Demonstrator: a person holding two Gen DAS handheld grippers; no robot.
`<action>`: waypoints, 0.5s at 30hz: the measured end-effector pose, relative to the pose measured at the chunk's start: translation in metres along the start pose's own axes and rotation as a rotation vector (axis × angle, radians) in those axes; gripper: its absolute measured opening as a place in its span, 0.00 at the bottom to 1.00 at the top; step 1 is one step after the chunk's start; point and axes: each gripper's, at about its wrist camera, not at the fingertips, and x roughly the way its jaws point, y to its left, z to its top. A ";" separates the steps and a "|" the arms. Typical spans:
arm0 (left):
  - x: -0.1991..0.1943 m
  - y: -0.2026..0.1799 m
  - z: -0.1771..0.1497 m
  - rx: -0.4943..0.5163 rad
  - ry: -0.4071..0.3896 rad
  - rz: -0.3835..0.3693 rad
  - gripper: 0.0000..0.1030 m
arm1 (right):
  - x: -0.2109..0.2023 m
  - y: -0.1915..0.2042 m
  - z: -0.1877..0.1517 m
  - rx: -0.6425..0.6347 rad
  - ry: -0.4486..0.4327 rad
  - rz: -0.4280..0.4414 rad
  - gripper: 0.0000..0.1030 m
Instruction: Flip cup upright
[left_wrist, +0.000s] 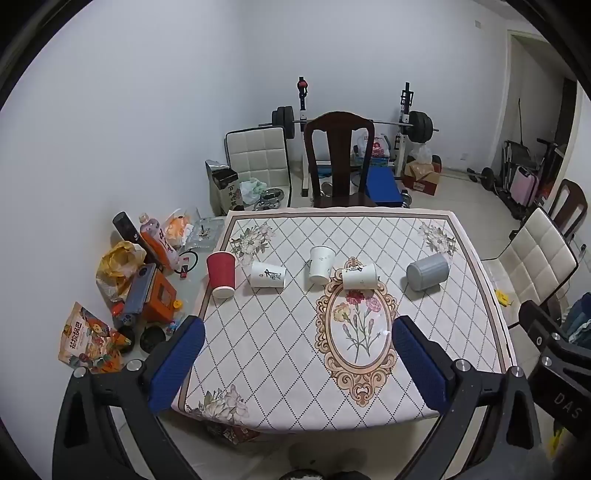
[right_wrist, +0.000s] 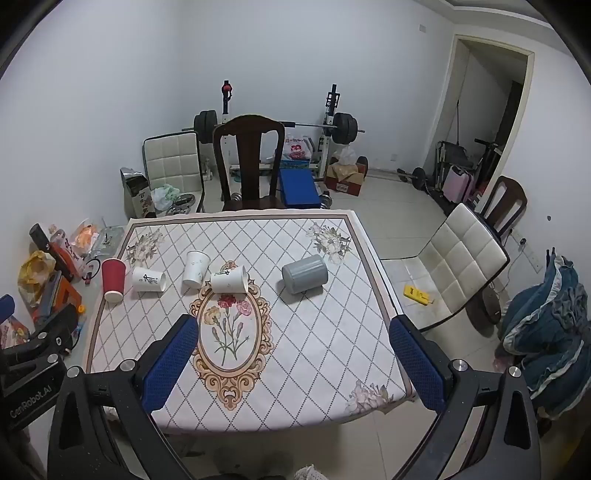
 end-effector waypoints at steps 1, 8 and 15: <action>0.000 0.000 0.000 0.000 0.000 -0.001 1.00 | 0.000 0.000 0.000 -0.001 0.000 -0.001 1.00; 0.000 0.000 -0.001 -0.013 -0.002 -0.016 1.00 | 0.000 0.001 -0.002 -0.008 -0.002 -0.005 1.00; 0.002 -0.011 -0.012 -0.012 0.002 -0.014 1.00 | -0.001 -0.001 -0.010 -0.001 -0.007 -0.014 1.00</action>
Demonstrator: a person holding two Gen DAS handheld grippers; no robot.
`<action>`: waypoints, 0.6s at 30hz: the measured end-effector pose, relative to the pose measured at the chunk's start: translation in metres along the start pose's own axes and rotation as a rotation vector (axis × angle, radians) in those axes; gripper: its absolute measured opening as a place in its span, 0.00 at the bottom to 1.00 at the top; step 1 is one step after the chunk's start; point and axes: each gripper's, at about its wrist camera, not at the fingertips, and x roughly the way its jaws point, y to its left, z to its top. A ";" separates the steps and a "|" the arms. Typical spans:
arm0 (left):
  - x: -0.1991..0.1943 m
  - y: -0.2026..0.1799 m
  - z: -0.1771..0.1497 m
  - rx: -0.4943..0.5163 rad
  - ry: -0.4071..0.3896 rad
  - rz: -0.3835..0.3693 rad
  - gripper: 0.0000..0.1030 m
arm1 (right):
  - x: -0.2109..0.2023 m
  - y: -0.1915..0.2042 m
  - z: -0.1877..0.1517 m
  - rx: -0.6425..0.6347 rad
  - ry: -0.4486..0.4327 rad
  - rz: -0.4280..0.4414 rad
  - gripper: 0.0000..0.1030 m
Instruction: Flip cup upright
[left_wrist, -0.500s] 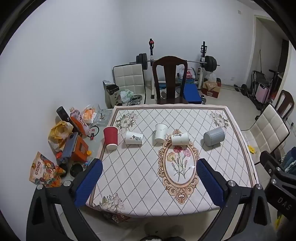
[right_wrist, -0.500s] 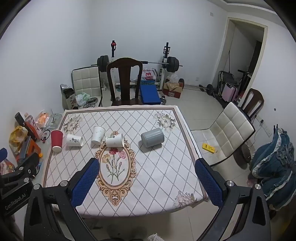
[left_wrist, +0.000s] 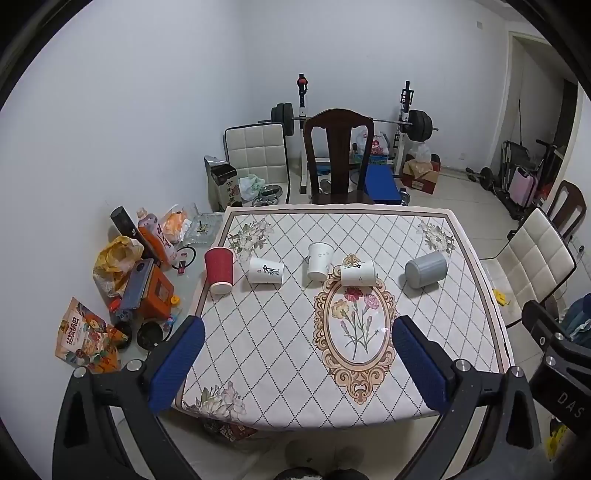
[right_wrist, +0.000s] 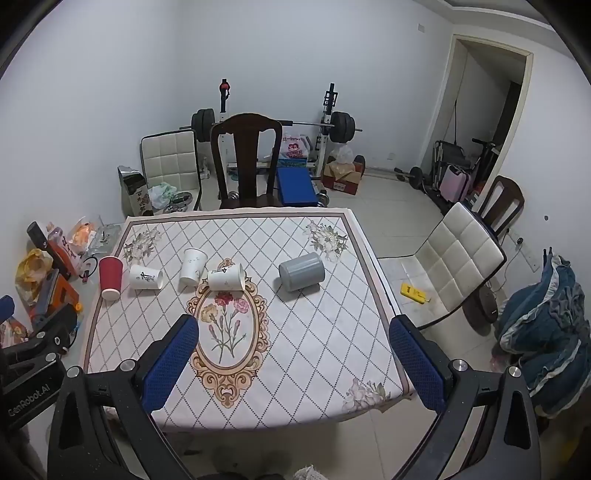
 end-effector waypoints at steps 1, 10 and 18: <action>0.001 0.001 0.000 -0.001 0.001 -0.002 1.00 | 0.001 -0.001 -0.001 0.001 0.001 0.002 1.00; 0.001 0.004 -0.004 -0.003 0.002 -0.010 1.00 | -0.001 0.000 0.002 -0.004 0.006 0.003 1.00; 0.001 0.006 -0.001 -0.004 0.019 -0.012 1.00 | -0.001 0.000 0.001 -0.006 0.009 0.000 1.00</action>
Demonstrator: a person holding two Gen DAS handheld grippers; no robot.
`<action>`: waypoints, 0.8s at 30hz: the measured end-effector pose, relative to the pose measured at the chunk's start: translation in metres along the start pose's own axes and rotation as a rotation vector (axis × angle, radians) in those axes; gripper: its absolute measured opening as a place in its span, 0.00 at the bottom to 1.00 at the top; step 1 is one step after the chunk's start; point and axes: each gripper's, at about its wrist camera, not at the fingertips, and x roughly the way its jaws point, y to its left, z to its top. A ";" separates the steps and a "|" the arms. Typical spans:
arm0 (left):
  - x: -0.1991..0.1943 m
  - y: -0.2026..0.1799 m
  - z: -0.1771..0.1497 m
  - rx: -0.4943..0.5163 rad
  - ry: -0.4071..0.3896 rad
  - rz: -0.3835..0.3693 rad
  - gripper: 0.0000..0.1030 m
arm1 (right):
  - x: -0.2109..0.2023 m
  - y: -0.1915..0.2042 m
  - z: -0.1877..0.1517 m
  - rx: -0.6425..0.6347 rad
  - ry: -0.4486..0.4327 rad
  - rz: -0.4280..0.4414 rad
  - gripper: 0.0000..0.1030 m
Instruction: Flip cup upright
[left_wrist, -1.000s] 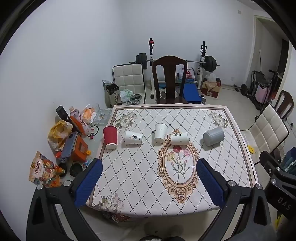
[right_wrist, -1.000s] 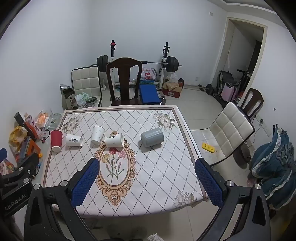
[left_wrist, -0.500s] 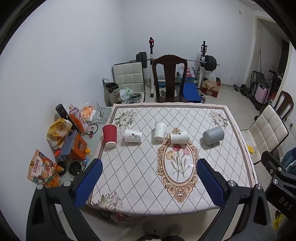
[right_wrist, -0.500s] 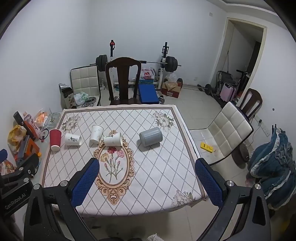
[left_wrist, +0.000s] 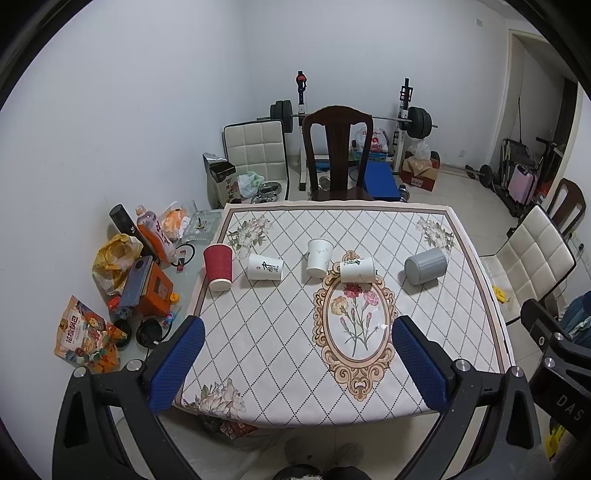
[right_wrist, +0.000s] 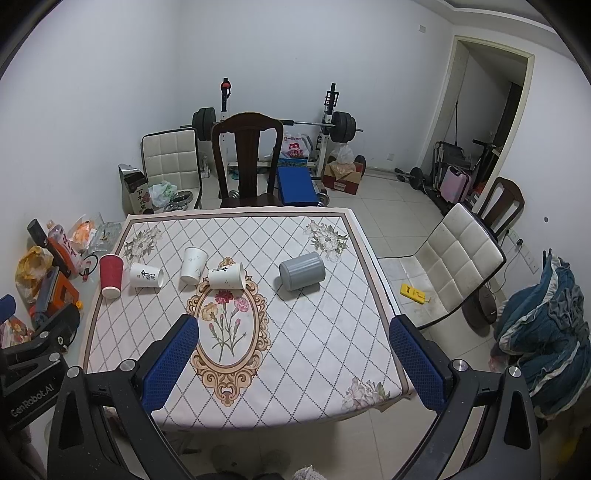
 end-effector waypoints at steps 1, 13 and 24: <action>0.000 0.000 -0.001 -0.003 0.000 -0.002 1.00 | 0.000 0.000 0.000 0.000 0.000 -0.001 1.00; -0.002 0.005 0.002 -0.019 -0.007 -0.007 1.00 | 0.000 0.001 0.001 -0.002 0.000 -0.002 1.00; -0.003 0.005 0.003 -0.020 -0.010 -0.007 1.00 | -0.001 0.001 0.001 -0.002 -0.001 -0.004 1.00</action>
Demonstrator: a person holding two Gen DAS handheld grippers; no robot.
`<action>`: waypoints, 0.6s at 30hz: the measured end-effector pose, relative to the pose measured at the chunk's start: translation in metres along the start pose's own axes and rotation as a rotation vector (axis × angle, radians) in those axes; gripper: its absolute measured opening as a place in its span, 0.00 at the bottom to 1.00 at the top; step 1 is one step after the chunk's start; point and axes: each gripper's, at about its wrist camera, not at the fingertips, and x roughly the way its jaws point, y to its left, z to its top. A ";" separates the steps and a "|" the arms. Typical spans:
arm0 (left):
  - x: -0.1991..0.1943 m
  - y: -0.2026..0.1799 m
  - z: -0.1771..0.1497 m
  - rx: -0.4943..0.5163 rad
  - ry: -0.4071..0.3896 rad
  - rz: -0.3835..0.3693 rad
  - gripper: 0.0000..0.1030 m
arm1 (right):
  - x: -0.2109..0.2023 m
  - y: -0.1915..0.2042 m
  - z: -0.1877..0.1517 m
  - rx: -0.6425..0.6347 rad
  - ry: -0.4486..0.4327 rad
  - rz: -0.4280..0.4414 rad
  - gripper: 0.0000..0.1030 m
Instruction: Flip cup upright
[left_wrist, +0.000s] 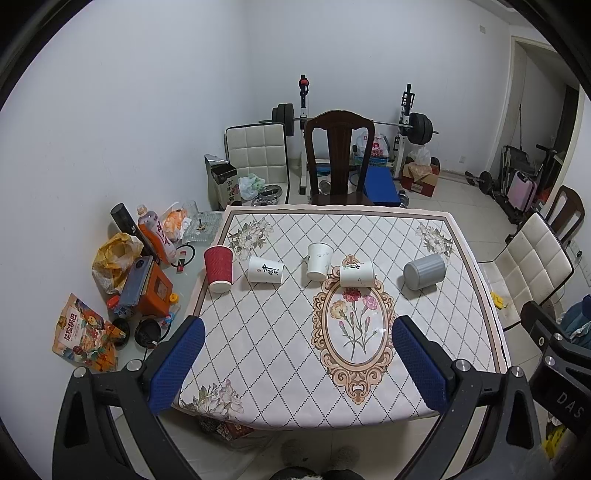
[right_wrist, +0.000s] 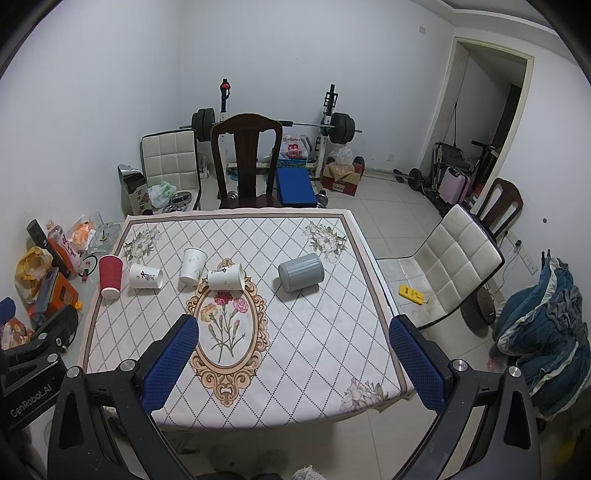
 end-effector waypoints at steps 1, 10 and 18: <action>0.000 0.000 0.000 0.001 -0.001 0.000 1.00 | 0.000 0.000 0.000 0.000 0.000 0.000 1.00; 0.000 0.000 -0.001 -0.002 0.000 0.001 1.00 | 0.000 0.001 0.000 0.000 0.003 0.001 1.00; 0.000 -0.001 -0.001 0.000 0.000 0.001 1.00 | -0.001 0.001 -0.001 0.002 0.005 0.000 1.00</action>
